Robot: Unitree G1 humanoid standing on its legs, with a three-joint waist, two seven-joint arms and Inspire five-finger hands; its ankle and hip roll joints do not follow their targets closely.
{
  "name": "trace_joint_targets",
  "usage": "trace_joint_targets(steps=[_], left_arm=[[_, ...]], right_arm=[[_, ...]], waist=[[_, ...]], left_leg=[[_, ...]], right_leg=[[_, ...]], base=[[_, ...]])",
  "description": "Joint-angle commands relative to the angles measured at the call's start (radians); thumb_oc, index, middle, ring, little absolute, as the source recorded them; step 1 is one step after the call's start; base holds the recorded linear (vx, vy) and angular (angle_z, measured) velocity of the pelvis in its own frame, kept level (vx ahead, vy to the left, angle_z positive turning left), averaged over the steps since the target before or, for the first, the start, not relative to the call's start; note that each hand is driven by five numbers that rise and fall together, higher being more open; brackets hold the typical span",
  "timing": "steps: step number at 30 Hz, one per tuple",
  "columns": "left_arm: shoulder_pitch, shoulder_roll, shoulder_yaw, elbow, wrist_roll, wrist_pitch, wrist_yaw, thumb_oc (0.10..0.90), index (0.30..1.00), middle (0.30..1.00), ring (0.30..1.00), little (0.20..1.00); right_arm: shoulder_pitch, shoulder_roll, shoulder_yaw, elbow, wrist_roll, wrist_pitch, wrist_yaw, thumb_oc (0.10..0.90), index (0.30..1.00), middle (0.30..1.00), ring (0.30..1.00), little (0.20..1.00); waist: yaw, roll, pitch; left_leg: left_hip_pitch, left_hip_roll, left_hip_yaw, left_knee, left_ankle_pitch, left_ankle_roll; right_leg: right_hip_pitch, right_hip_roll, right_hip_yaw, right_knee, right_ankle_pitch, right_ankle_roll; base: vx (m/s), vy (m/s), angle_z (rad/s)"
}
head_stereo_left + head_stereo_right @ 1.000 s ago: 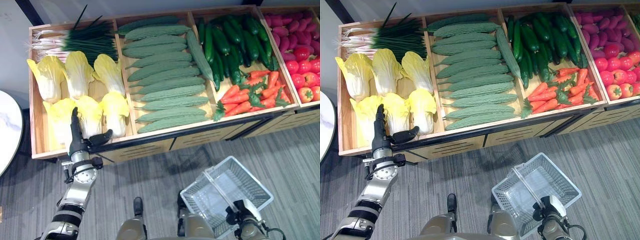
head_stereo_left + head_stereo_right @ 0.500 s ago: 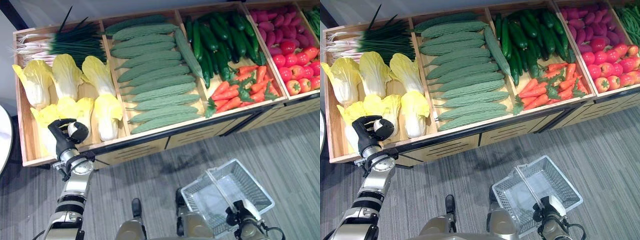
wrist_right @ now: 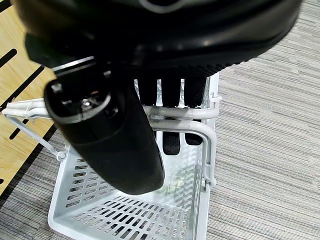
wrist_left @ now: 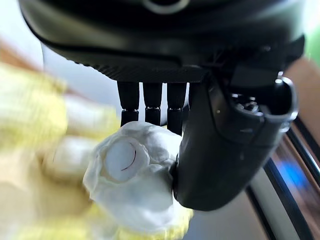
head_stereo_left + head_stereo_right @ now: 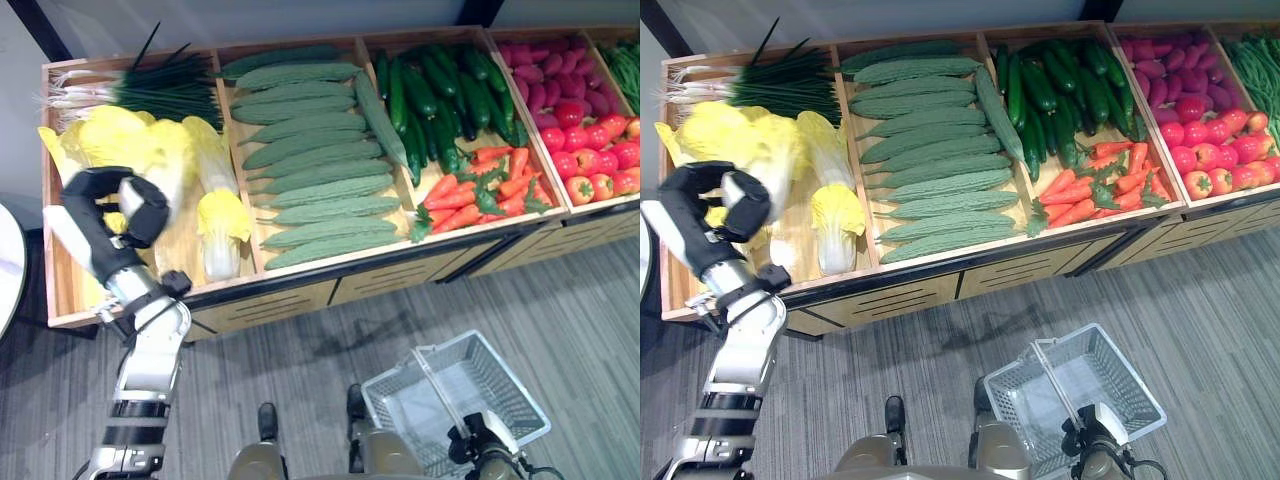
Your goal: Get the vegetables into the basket
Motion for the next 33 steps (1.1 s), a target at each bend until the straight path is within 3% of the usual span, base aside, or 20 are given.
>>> trace_joint_targets(steps=[1, 6, 14, 18, 21, 24, 26, 28, 29, 30, 31, 33], left_arm=[[-0.002, 0.045, 0.005, -0.017, -0.493, -0.245, -0.385, 0.4, 0.3, 0.3, 0.3, 0.3], [0.019, 0.073, -0.074, -0.042, -0.602, -0.23, -0.582, 0.4, 0.3, 0.3, 0.3, 0.3], [0.013, 0.065, -0.106, -0.045, -0.613, -0.227, -0.626, 0.4, 0.3, 0.3, 0.3, 0.3], [0.016, 0.066, -0.112, -0.062, -0.626, -0.225, -0.652, 0.4, 0.3, 0.3, 0.3, 0.3], [0.004, 0.073, -0.139, -0.066, -0.629, -0.226, -0.663, 0.4, 0.3, 0.3, 0.3, 0.3], [-0.013, 0.078, -0.164, -0.073, -0.627, -0.234, -0.673, 0.4, 0.3, 0.3, 0.3, 0.3], [-0.018, 0.082, -0.163, -0.071, -0.626, -0.235, -0.671, 0.4, 0.3, 0.3, 0.3, 0.3], [-0.04, 0.098, -0.177, -0.079, -0.626, -0.239, -0.67, 0.4, 0.3, 0.3, 0.3, 0.3], [-0.051, 0.108, -0.178, -0.081, -0.627, -0.236, -0.67, 0.4, 0.3, 0.3, 0.3, 0.3], [-0.051, 0.108, -0.178, -0.081, -0.627, -0.236, -0.67, 0.4, 0.3, 0.3, 0.3, 0.3], [-0.046, 0.11, -0.166, -0.109, -0.631, -0.229, -0.674, 0.4, 0.3, 0.3, 0.3, 0.3], [-0.039, 0.112, -0.163, -0.129, -0.628, -0.224, -0.682, 0.4, 0.3, 0.3, 0.3, 0.3]], right_arm=[[0.02, -0.035, 0.023, -0.014, 0.022, -0.003, 0.022, 0.4, 0.3, 0.3, 0.3, 0.3], [0.026, -0.041, 0.012, -0.027, 0.018, -0.014, 0.061, 0.4, 0.3, 0.3, 0.3, 0.3], [0.028, -0.04, -0.005, -0.008, 0.023, -0.022, 0.073, 0.4, 0.3, 0.3, 0.3, 0.3], [0.026, -0.04, -0.008, -0.008, 0.026, -0.021, 0.077, 0.4, 0.3, 0.3, 0.3, 0.3], [0.023, -0.046, -0.013, -0.02, 0.025, -0.02, 0.073, 0.4, 0.3, 0.3, 0.3, 0.3], [0.022, -0.051, -0.019, -0.03, 0.021, -0.018, 0.074, 0.4, 0.3, 0.3, 0.3, 0.3], [0.018, -0.049, -0.016, -0.036, 0.021, -0.018, 0.075, 0.4, 0.3, 0.3, 0.3, 0.3], [0.014, -0.046, -0.011, -0.051, 0.023, -0.018, 0.072, 0.4, 0.3, 0.3, 0.3, 0.3], [0.012, -0.043, -0.006, -0.053, 0.025, -0.016, 0.074, 0.4, 0.3, 0.3, 0.3, 0.3], [0.012, -0.043, -0.006, -0.053, 0.025, -0.016, 0.074, 0.4, 0.3, 0.3, 0.3, 0.3], [0.02, -0.038, -0.005, -0.04, 0.014, -0.013, 0.073, 0.4, 0.3, 0.3, 0.3, 0.3], [0.027, -0.038, -0.008, -0.029, 0.013, -0.015, 0.075, 0.4, 0.3, 0.3, 0.3, 0.3]], waist=[[-0.014, -0.007, -0.084], [-0.024, -0.003, -0.093], [-0.038, 0.004, -0.105], [-0.04, -0.005, -0.103], [-0.048, -0.018, -0.097], [-0.066, -0.029, -0.087], [-0.065, -0.032, -0.089], [-0.056, -0.029, -0.073], [-0.038, -0.018, -0.067], [-0.039, -0.018, -0.066], [-0.021, 0.0, -0.072], [-0.017, -0.005, -0.084]], left_leg=[[-0.037, -0.002, -0.008, 0.002, -0.035, -0.018], [-0.022, 0.002, 0.005, 0.002, -0.042, -0.02], [0.044, 0.004, 0.059, 0.002, -0.072, -0.006], [0.082, -0.008, 0.091, 0.016, -0.089, 0.011], [0.08, -0.021, 0.119, 0.034, -0.106, 0.023], [0.079, -0.04, 0.158, 0.032, -0.116, 0.034], [0.064, -0.037, 0.175, 0.036, -0.109, 0.032], [0.046, -0.022, 0.206, 0.049, -0.111, 0.038], [0.032, -0.004, 0.233, 0.058, -0.112, 0.042], [0.032, -0.004, 0.231, 0.058, -0.112, 0.042], [0.031, 0.012, 0.252, 0.061, -0.124, 0.042], [0.028, 0.015, 0.271, 0.054, -0.112, 0.04]], right_leg=[[-0.056, -0.106, 0.037, 0.055, 0.021, 0.107], [-0.053, -0.099, 0.052, 0.048, 0.024, 0.105], [-0.043, -0.084, 0.111, 0.054, 0.013, 0.111], [-0.037, -0.082, 0.151, 0.078, 0.008, 0.125], [-0.053, -0.083, 0.19, 0.092, 0.036, 0.145], [-0.087, -0.094, 0.234, 0.087, 0.129, 0.177], [-0.111, -0.095, 0.241, 0.091, 0.15, 0.182], [-0.134, -0.107, 0.165, 0.124, 0.127, 0.172], [-0.127, -0.135, 0.028, 0.191, 0.059, 0.133], [-0.127, -0.136, 0.026, 0.192, 0.057, 0.133], [-0.087, -0.161, -0.085, 0.31, -0.033, 0.119], [-0.067, -0.151, -0.095, 0.339, -0.055, 0.118]], base=[[0.03, 0.016, -0.05], [0.03, -0.002, -0.19], [0.08, 0.019, -0.23], [0.06, 0.059, -0.19], [0.0, 0.103, -0.3], [-0.07, 0.103, -0.4], [-0.09, 0.031, -0.43], [-0.16, 0.063, -0.46], [-0.15, 0.066, -1.05], [-0.15, 0.135, -1.14], [-0.06, 0.081, -0.76], [-0.06, -0.002, -0.89]])
